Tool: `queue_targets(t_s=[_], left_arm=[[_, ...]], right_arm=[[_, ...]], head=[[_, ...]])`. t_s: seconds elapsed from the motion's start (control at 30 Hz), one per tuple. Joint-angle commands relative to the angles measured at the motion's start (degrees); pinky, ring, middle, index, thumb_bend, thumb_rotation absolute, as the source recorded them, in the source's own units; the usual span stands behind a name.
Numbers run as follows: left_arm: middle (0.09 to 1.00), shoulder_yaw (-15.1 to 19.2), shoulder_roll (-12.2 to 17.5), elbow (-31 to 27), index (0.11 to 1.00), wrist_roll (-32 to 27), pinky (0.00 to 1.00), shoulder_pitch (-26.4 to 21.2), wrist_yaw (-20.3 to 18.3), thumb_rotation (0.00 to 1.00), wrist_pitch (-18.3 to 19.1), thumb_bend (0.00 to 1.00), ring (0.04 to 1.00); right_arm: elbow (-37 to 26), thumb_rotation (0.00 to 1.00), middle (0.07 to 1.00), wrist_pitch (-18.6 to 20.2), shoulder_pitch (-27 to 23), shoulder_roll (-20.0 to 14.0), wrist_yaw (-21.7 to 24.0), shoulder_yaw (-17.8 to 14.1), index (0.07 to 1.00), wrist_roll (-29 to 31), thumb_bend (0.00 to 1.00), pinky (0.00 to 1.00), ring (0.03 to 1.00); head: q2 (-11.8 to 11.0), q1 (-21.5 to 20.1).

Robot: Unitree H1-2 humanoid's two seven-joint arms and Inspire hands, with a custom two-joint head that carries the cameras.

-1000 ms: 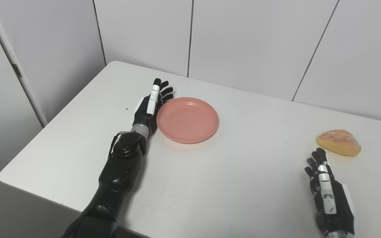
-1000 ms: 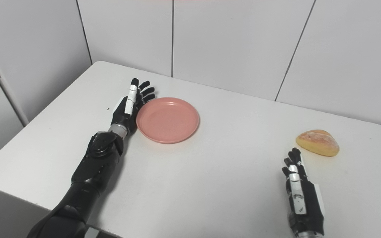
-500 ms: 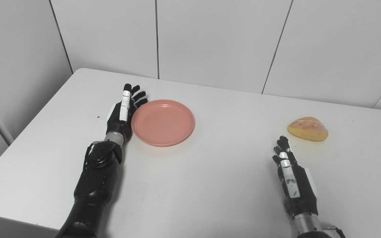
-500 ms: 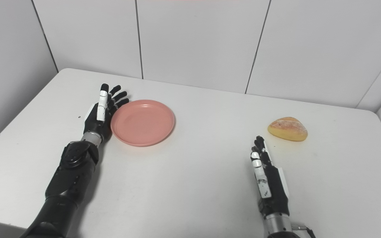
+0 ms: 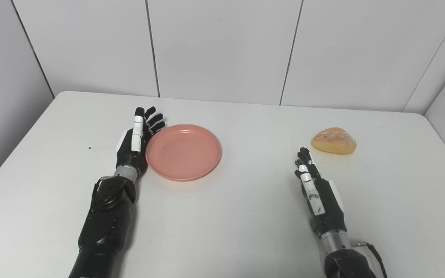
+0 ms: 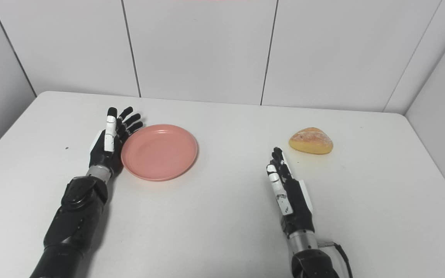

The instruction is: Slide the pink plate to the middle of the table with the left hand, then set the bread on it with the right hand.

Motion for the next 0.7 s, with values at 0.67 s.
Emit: queue_targets(t_s=[0.67], left_arm=[[0.880, -3.13, -4.93, 0.55, 0.888, 3.53, 0.91, -1.07, -0.16, 1.00, -1.93, 0.79, 0.871]], right_arm=[[2.28, 0.90, 1.000, -5.08, -0.98, -0.04, -0.92, -0.39, 0.997, 0.08, 0.61, 1.00, 1.000]], head=[[-1.18, 0.34]])
